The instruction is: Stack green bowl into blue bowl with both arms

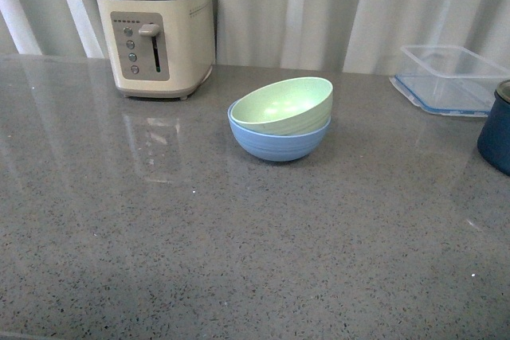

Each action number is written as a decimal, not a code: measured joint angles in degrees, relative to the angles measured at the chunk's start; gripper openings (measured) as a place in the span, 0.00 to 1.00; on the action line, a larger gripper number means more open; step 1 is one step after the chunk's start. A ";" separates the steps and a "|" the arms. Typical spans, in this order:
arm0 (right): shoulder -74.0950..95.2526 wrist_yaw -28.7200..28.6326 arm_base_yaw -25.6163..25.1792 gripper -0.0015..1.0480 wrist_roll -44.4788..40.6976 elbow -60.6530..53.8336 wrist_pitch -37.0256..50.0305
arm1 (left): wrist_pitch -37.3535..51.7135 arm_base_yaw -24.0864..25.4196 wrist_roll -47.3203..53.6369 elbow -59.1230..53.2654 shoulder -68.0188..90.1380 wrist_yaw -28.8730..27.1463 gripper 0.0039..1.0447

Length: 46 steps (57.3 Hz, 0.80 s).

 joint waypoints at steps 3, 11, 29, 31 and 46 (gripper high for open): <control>-2.25 0.00 0.00 0.01 0.00 0.00 -2.21 | 0.00 0.00 -0.02 0.00 0.00 0.00 0.94; -6.54 0.00 0.00 0.01 0.00 0.00 -6.19 | 0.00 0.00 -0.02 0.00 0.00 0.00 0.94; -13.86 0.00 0.00 0.01 0.00 0.00 -13.33 | 0.00 0.00 -0.02 0.00 0.00 0.00 0.94; -14.43 0.00 0.00 0.01 0.00 0.00 -13.90 | 0.00 0.00 -0.02 0.00 0.00 0.00 0.94; -18.34 0.00 0.00 0.01 0.00 0.00 -17.79 | 0.00 0.00 -0.02 0.00 0.00 0.00 0.94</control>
